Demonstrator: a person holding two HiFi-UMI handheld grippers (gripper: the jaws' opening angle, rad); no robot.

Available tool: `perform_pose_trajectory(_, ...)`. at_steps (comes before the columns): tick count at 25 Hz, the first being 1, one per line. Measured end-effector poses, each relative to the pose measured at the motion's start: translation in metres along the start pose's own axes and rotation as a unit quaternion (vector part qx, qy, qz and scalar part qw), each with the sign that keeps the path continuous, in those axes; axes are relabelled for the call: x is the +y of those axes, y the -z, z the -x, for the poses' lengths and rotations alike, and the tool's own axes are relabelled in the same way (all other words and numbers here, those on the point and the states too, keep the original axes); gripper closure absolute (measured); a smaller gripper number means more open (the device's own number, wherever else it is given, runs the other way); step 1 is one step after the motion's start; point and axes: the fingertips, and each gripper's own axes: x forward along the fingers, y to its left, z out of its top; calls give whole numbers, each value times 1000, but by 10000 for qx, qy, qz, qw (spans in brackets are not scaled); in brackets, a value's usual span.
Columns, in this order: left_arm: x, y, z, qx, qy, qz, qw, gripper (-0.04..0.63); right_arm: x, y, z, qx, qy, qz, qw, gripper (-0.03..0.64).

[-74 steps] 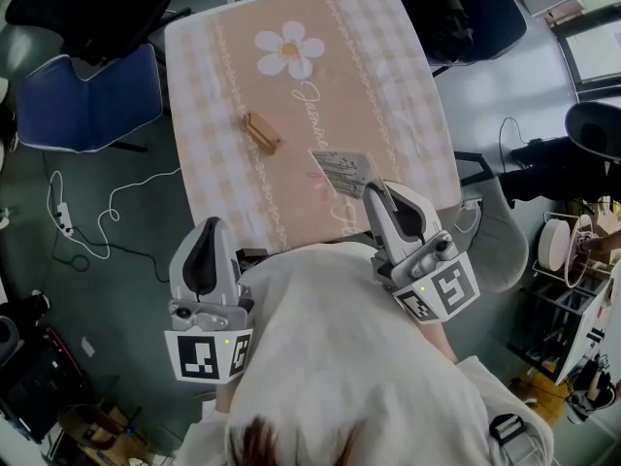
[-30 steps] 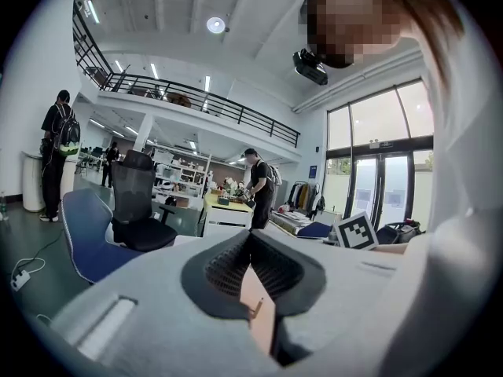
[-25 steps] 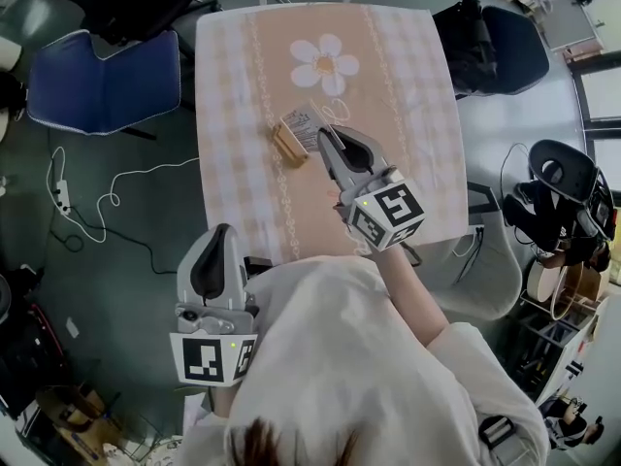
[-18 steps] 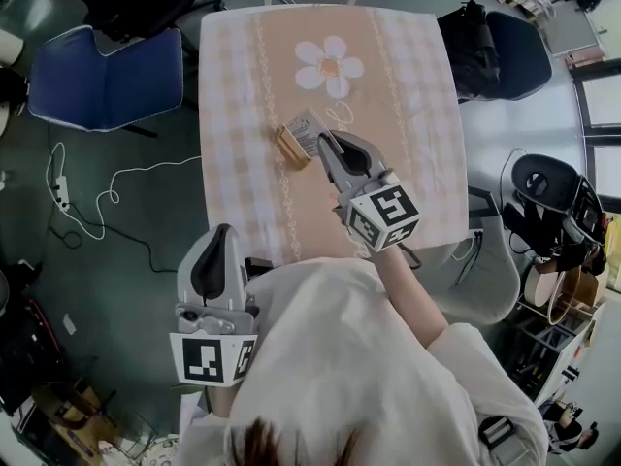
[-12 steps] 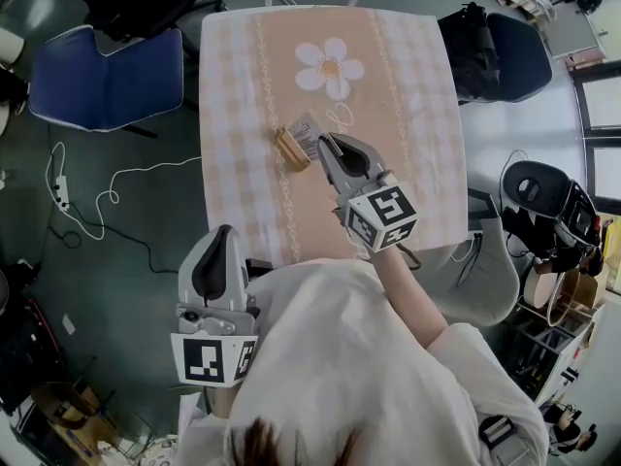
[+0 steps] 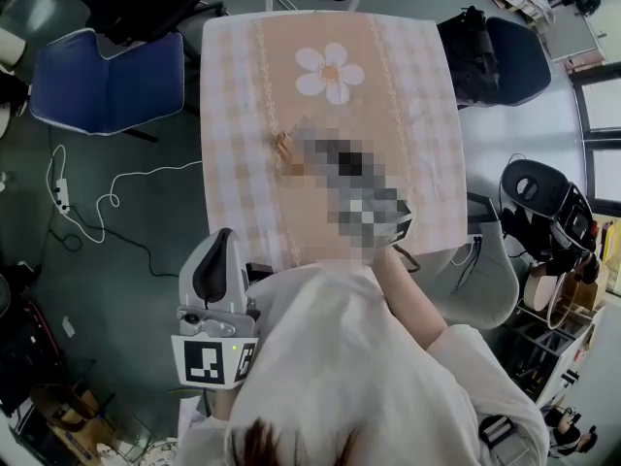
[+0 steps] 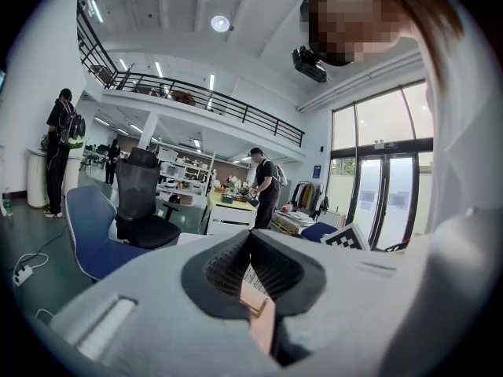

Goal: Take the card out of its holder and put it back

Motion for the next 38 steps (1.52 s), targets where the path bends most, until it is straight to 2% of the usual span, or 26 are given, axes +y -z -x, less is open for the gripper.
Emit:
perform_pose_trajectory(17, 7, 0, 4, -31, -44, -33, 10000, 595, 3, 5, -9, 257, 62, -33, 9996, 601)
perform_pose_trajectory(38, 10, 0, 5, -49, -74, -46, 10000, 595, 2, 11, -15, 309, 71, -26, 9995, 601)
